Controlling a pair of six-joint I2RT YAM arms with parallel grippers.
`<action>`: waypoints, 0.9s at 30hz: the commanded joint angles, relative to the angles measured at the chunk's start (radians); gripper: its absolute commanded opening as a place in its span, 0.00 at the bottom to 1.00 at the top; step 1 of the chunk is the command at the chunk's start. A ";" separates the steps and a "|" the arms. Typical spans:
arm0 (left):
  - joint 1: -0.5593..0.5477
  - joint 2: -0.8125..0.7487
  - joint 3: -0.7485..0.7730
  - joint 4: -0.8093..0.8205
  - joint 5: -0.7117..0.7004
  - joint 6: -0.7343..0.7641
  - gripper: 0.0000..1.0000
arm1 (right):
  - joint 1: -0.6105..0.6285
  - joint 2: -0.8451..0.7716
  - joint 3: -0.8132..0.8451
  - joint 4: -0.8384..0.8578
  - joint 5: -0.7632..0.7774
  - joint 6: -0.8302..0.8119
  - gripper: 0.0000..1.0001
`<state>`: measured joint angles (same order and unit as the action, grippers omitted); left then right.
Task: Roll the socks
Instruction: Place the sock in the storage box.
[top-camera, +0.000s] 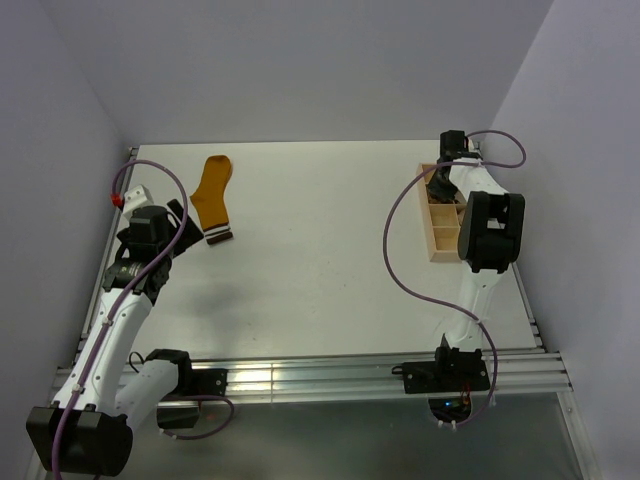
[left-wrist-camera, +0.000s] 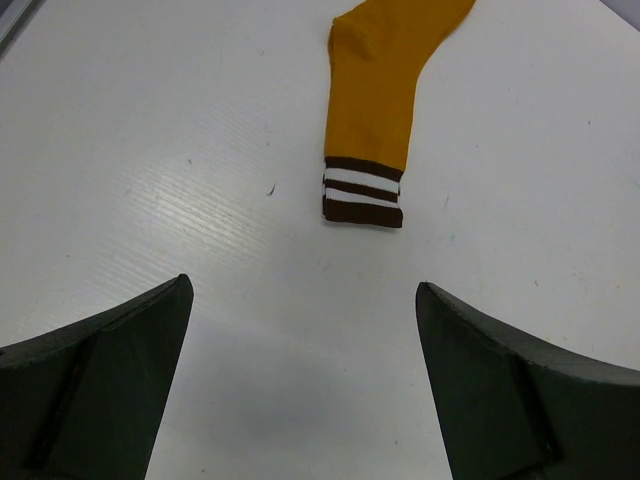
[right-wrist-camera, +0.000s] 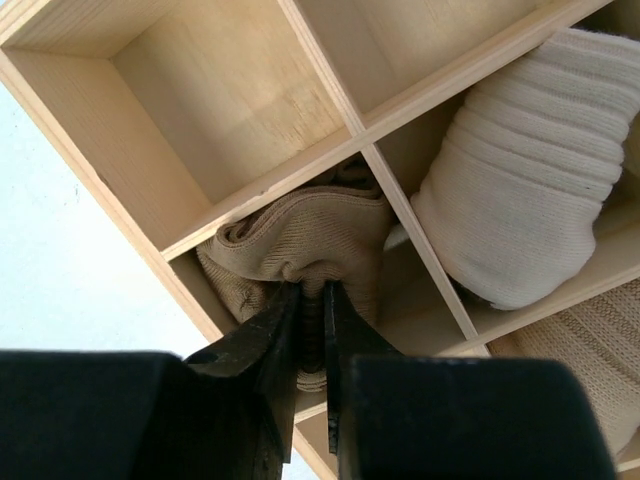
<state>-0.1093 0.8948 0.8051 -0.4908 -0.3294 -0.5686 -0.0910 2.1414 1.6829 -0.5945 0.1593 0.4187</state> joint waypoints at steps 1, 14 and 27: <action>-0.003 0.001 -0.006 0.026 0.010 0.010 1.00 | 0.020 0.052 -0.057 -0.137 -0.055 -0.009 0.17; -0.003 -0.002 -0.003 0.028 0.007 0.009 0.99 | 0.016 -0.098 0.055 -0.169 -0.018 -0.015 0.38; -0.003 -0.010 -0.004 0.028 0.004 0.007 1.00 | 0.010 -0.169 0.120 -0.185 -0.026 -0.020 0.47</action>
<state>-0.1093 0.8948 0.8051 -0.4908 -0.3294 -0.5690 -0.0849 2.0506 1.7626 -0.7639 0.1390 0.4030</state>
